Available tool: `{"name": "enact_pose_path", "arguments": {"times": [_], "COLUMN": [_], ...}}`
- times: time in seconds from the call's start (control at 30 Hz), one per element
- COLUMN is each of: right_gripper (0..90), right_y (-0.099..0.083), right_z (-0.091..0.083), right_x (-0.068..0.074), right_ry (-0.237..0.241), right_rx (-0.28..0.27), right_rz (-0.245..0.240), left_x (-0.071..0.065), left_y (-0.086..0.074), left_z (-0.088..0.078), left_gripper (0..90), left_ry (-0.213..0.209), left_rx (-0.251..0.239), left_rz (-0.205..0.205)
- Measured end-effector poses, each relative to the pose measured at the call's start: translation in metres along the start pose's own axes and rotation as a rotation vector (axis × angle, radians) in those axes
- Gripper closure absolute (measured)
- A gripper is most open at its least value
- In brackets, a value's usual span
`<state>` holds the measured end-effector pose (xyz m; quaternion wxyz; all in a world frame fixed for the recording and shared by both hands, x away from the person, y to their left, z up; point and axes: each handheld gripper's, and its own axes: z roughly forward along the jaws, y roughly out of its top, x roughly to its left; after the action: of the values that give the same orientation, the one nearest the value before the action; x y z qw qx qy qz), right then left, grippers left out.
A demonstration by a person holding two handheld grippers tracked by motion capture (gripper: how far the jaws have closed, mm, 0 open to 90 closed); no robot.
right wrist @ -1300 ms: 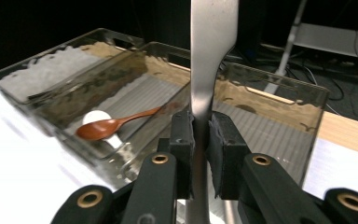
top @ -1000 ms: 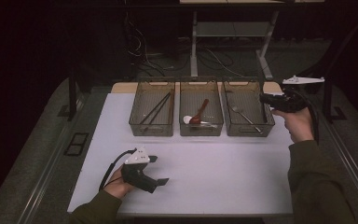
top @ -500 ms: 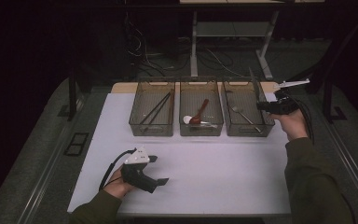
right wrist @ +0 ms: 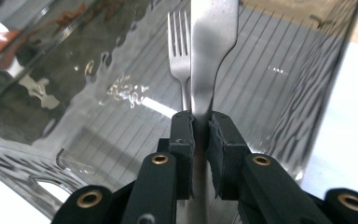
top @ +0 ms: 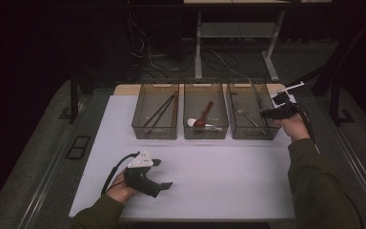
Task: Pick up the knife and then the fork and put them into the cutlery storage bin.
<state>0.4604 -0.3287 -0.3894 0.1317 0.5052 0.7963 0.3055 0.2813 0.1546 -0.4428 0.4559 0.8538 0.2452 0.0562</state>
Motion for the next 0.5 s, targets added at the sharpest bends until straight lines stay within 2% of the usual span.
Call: {"name": "enact_pose_path", "arguments": {"times": [0.13, 0.3, 0.5], "right_gripper": [79.6, 78.3, 66.9], "right_y": [0.003, 0.008, 0.010], "right_z": [0.005, 0.013, 0.012], "right_x": [0.003, 0.010, 0.012], "right_ry": [-0.018, -0.040, -0.035], "right_rx": [0.031, 0.078, 0.036], "right_rz": [-0.009, -0.057, -0.049], "left_x": [0.000, 0.000, 0.000], "left_y": [0.000, 0.000, 0.000], "left_z": [0.000, -0.001, -0.001], "left_gripper": [5.8, 5.8, 5.8], "left_ry": [0.000, 0.000, 0.000], "left_rx": [0.001, -0.001, 0.000], "left_rz": [-0.001, 0.001, 0.003]}}
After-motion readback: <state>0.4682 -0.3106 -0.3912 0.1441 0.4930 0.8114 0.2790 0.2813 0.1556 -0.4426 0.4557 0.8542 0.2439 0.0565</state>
